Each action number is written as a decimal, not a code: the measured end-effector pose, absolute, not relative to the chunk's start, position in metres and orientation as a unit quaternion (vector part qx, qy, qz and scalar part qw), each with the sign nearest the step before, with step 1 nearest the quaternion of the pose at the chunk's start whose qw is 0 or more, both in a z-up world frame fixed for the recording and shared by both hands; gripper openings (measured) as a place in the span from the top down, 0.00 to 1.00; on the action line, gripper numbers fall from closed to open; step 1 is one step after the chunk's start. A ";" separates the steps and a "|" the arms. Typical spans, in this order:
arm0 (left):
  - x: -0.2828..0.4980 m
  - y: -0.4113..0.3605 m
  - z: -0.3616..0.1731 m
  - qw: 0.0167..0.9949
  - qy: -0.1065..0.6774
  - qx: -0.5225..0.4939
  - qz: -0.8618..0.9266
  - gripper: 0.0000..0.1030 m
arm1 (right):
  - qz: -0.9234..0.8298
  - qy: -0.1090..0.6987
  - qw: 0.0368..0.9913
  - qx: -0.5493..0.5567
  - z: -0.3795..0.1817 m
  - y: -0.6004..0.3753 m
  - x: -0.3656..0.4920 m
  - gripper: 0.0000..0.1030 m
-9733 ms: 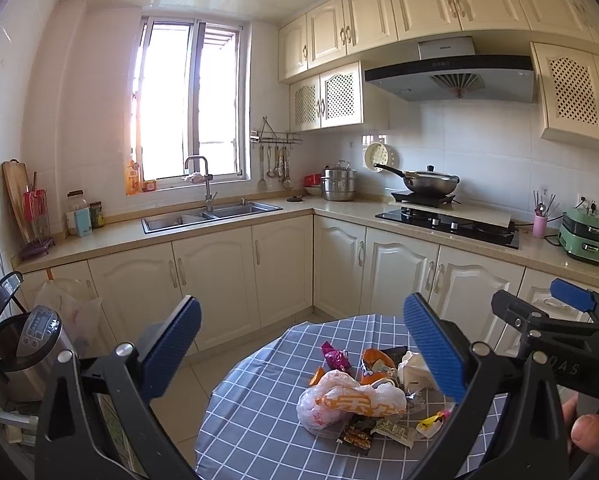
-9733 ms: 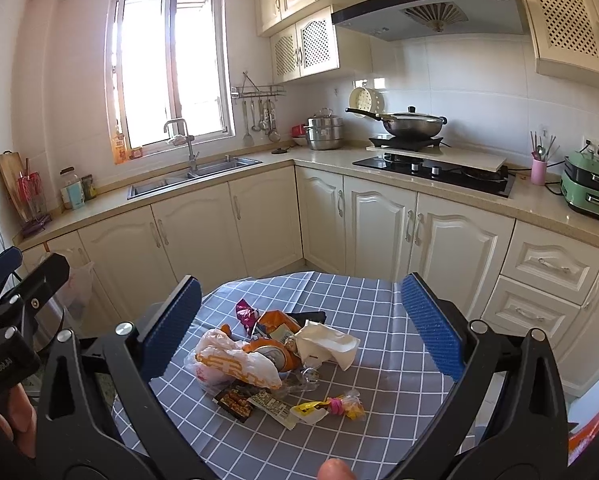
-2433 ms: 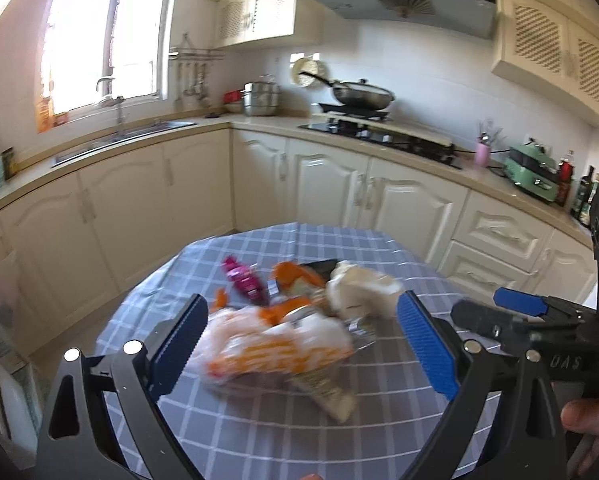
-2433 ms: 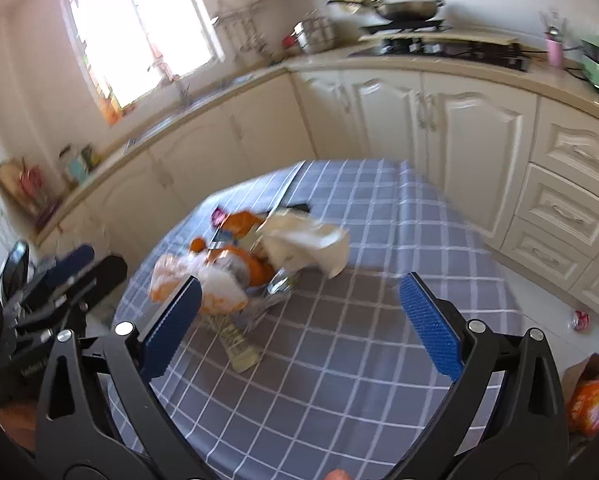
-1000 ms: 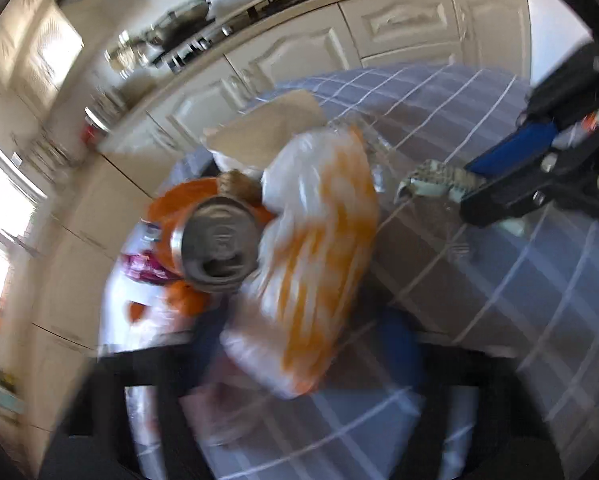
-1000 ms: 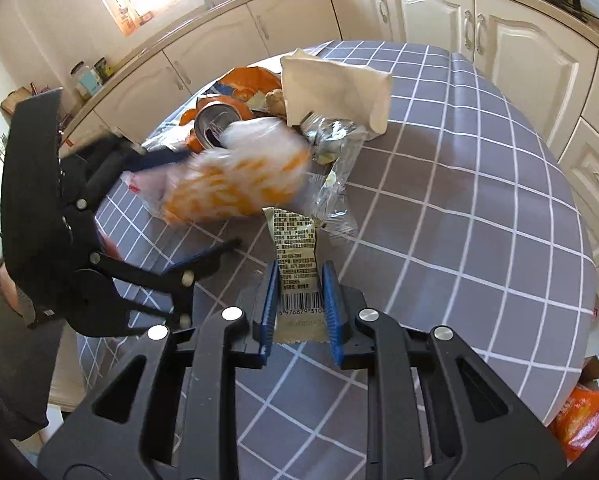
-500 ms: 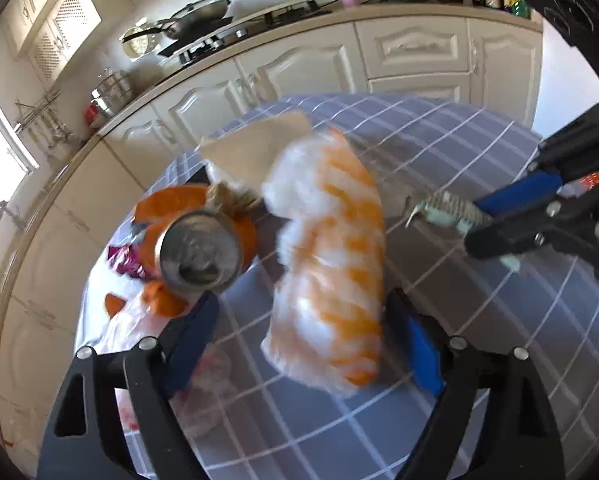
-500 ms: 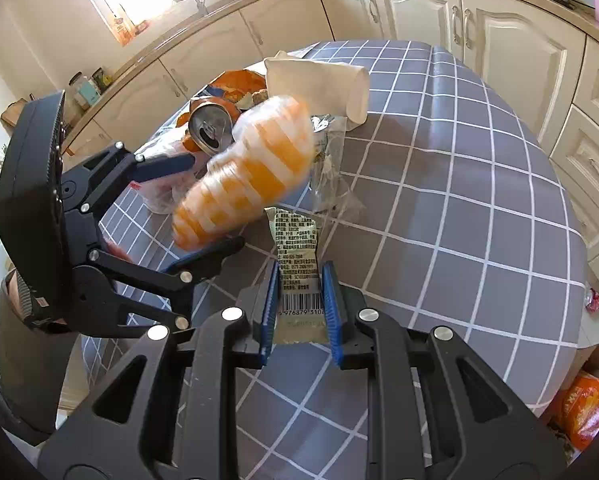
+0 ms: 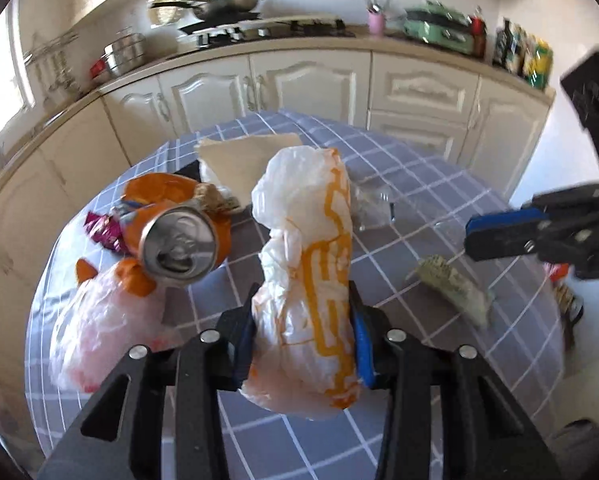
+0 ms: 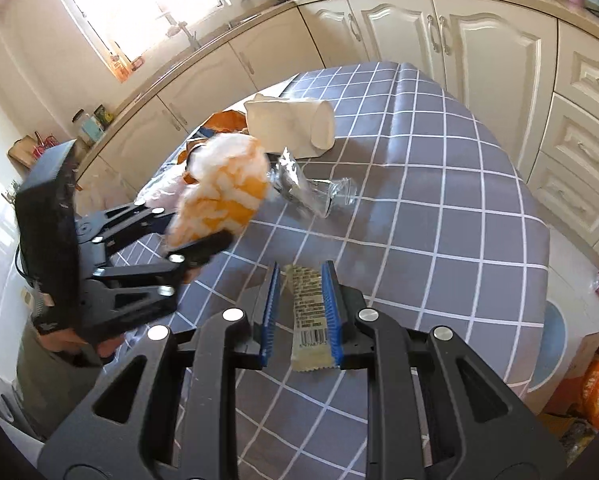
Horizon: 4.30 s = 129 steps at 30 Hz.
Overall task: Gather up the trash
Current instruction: 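Grasp the white-orange plastic bag with the left gripper while the right grasps a printed wrapper, then carry both held items to the blue bin and open both grippers, then move both open grippers back over the table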
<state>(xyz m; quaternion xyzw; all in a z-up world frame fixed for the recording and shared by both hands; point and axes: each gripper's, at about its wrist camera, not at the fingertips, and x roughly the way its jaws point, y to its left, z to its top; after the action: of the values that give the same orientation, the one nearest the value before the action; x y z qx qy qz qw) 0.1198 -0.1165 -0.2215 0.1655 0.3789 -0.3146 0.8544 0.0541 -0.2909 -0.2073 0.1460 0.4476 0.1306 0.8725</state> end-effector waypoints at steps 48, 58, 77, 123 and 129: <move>0.106 -0.239 -0.144 0.850 0.340 0.071 -0.396 0.62 | 0.007 0.315 0.905 0.287 -0.171 -0.467 -0.020 0.85; 0.092 -0.428 -0.227 0.748 0.444 0.137 -0.473 0.62 | -0.145 0.349 0.838 0.393 -0.271 -0.606 -0.072 0.85; 0.092 -0.564 -0.371 0.655 0.576 0.223 -0.436 0.17 | -0.215 0.372 0.734 0.526 -0.391 -0.686 -0.083 0.24; 0.086 -0.304 -0.128 0.849 0.338 0.093 -0.394 0.11 | -0.058 0.271 0.895 0.351 -0.145 -0.487 -0.008 0.06; 0.090 -0.246 -0.118 0.876 0.319 0.079 -0.354 0.11 | 0.000 0.276 0.909 0.313 -0.126 -0.435 0.016 0.06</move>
<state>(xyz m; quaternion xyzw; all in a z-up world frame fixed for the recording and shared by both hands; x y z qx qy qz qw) 0.0895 -0.2461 -0.1177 0.0788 0.3186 -0.3540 0.8758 0.0161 -0.4349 -0.1259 0.3127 0.2765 -0.0004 0.9087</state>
